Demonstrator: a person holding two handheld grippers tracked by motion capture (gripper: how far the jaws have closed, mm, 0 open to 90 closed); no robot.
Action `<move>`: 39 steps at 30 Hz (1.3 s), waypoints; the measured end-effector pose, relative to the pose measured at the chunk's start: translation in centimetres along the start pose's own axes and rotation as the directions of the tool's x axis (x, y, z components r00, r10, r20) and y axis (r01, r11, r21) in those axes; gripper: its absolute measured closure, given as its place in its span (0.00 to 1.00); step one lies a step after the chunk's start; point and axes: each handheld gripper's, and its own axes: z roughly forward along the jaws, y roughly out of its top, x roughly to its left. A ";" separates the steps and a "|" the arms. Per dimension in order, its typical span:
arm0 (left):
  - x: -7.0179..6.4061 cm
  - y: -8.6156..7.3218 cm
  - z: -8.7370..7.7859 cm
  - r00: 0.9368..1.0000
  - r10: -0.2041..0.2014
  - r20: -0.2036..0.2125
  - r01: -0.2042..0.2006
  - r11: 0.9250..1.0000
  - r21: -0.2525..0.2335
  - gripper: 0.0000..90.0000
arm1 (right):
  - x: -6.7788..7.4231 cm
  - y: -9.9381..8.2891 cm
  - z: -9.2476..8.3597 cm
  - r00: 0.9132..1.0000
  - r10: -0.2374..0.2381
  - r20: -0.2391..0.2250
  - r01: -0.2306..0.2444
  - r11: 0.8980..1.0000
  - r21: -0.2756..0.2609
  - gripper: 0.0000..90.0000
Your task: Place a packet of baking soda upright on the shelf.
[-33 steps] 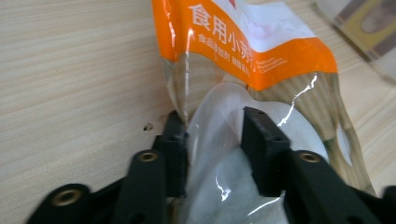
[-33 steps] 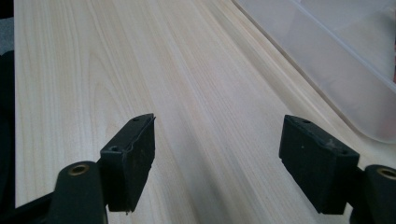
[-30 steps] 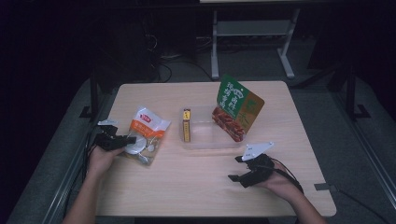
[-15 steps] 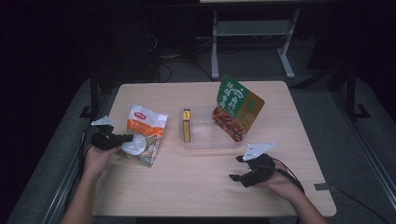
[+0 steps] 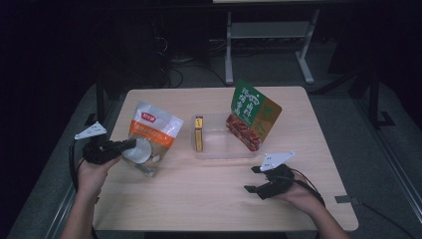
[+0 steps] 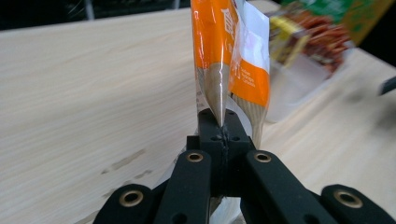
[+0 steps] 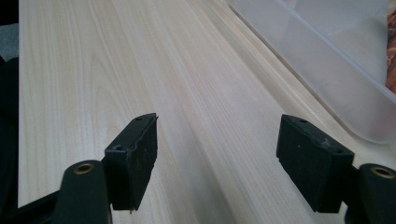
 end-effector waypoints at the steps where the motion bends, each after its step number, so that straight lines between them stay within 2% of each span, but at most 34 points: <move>1: -0.4 0.2 -0.3 1.000 0.009 0.009 -0.008 1.000 -0.006 1.00 | 0.0 0.0 0.0 1.000 -0.002 -0.004 0.002 1.000 -0.004 0.33; 7: -2.8 0.9 -0.6 0.995 0.035 0.091 -0.033 0.999 -0.023 1.00 | 0.1 0.1 -0.1 1.000 0.003 -0.011 -0.003 1.000 -0.018 0.34; 11: -4.4 1.3 0.2 0.988 0.057 0.140 -0.053 0.998 -0.032 1.00 | 0.1 0.2 -0.4 0.999 0.022 -0.023 -0.023 0.999 -0.046 0.36; 16: -6.6 1.8 1.7 0.979 0.072 0.191 -0.063 0.997 -0.052 1.00 | 0.3 0.7 -0.9 0.997 0.049 -0.066 -0.056 0.993 -0.106 0.40; 19: -7.8 1.9 2.8 0.970 0.086 0.226 -0.077 0.996 -0.051 1.00 | 0.4 1.1 -1.1 0.994 0.066 -0.092 -0.080 0.985 -0.154 0.41; 21: -8.4 1.9 3.5 0.967 0.081 0.243 -0.070 0.996 -0.052 1.00 | 0.5 1.4 -1.2 0.991 0.081 -0.109 -0.099 0.980 -0.175 0.43; 25: -9.6 1.7 5.1 0.957 0.086 0.276 -0.075 0.996 -0.048 1.00 | 0.7 2.1 -1.2 0.988 0.083 -0.131 -0.111 0.969 -0.223 0.47; 28: -10.6 1.6 6.2 0.949 0.088 0.302 -0.077 0.996 -0.049 1.00 | 0.7 2.6 -1.0 0.986 0.079 -0.149 -0.113 0.964 -0.239 0.50; 33: -11.8 1.6 7.5 0.937 0.097 0.336 -0.088 0.995 -0.042 1.00 | 0.9 3.4 -0.9 0.981 0.075 -0.181 -0.124 0.953 -0.275 0.58; 37: -12.7 1.4 8.4 0.925 0.099 0.367 -0.092 0.995 -0.037 1.00 | 1.0 3.8 -1.0 0.979 0.073 -0.191 -0.129 0.944 -0.304 0.63; 39: -13.2 1.3 8.8 0.920 0.103 0.377 -0.098 0.995 -0.035 1.00 | 0.9 3.9 -1.1 0.977 0.072 -0.202 -0.137 0.935 -0.328 0.69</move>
